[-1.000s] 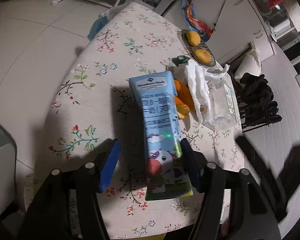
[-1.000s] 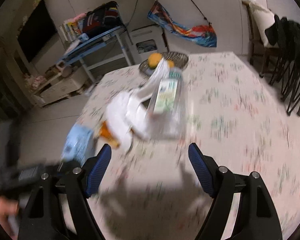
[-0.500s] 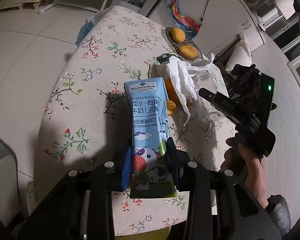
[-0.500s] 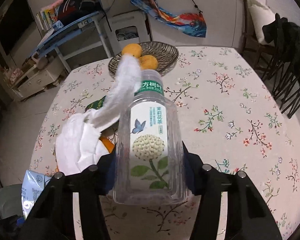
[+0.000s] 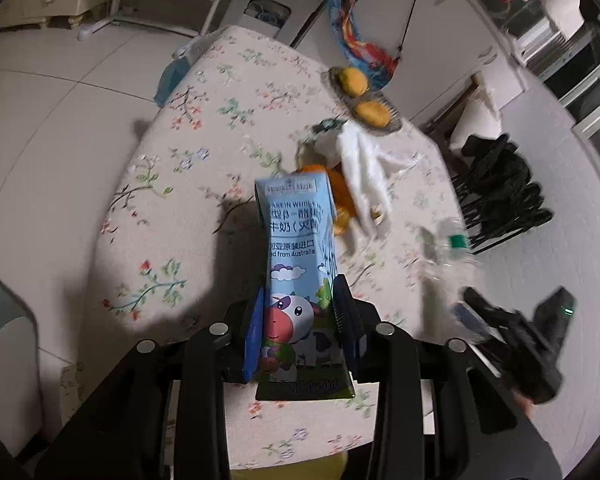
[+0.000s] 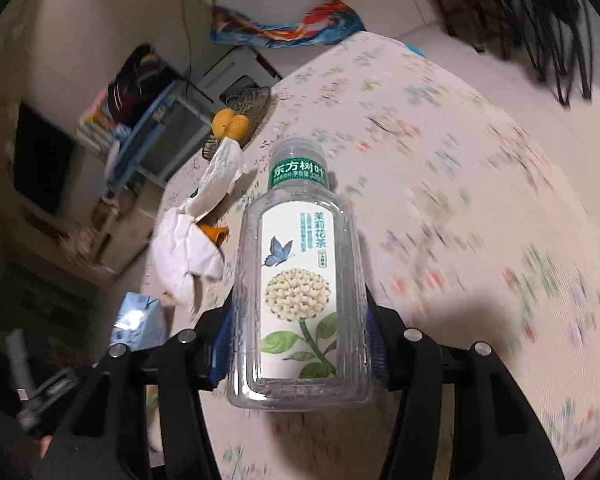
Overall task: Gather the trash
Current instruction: 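Lift the milk carton and bottle and carry both tools toward the yellow bucket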
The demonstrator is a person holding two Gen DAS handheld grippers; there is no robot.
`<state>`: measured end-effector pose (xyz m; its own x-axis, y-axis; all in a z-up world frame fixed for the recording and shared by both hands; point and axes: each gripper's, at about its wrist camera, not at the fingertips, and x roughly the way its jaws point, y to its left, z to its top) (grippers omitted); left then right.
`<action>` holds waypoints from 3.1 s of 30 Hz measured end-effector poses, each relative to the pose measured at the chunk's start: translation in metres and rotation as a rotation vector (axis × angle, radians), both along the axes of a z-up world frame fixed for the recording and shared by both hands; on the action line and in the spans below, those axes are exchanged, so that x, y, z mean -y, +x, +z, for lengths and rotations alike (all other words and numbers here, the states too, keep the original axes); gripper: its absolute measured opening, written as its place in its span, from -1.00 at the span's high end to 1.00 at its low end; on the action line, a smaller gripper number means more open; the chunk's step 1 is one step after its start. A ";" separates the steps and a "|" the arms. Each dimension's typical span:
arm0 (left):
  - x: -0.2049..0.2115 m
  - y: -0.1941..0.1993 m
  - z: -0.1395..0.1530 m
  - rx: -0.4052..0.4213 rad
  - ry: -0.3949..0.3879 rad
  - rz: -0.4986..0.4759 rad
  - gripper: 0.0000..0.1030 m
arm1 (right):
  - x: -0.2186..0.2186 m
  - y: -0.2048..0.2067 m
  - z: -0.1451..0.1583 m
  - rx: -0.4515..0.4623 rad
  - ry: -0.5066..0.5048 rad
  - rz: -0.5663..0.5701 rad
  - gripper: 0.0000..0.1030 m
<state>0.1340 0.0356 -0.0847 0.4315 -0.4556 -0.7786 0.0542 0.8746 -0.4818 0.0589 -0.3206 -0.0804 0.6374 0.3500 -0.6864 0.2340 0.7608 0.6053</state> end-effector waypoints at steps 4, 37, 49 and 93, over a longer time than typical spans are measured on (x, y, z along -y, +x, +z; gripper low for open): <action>0.003 0.000 -0.003 -0.010 0.002 -0.022 0.38 | -0.006 -0.018 0.002 0.005 0.017 0.020 -0.05; 0.042 -0.029 0.005 0.079 0.161 -0.097 0.38 | -0.020 -0.052 -0.003 0.054 0.130 0.103 -0.05; 0.025 -0.053 0.021 0.148 0.074 -0.073 0.85 | -0.023 -0.064 0.007 0.137 0.234 0.132 -0.05; 0.030 -0.103 0.041 0.270 0.085 -0.101 -0.06 | -0.030 -0.096 0.008 0.143 0.272 0.155 -0.06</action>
<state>0.0309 0.0060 -0.0434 0.5841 -0.4448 -0.6790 0.2594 0.8949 -0.3631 -0.0370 -0.2910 -0.0720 0.6451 0.6084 -0.4623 0.0267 0.5867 0.8094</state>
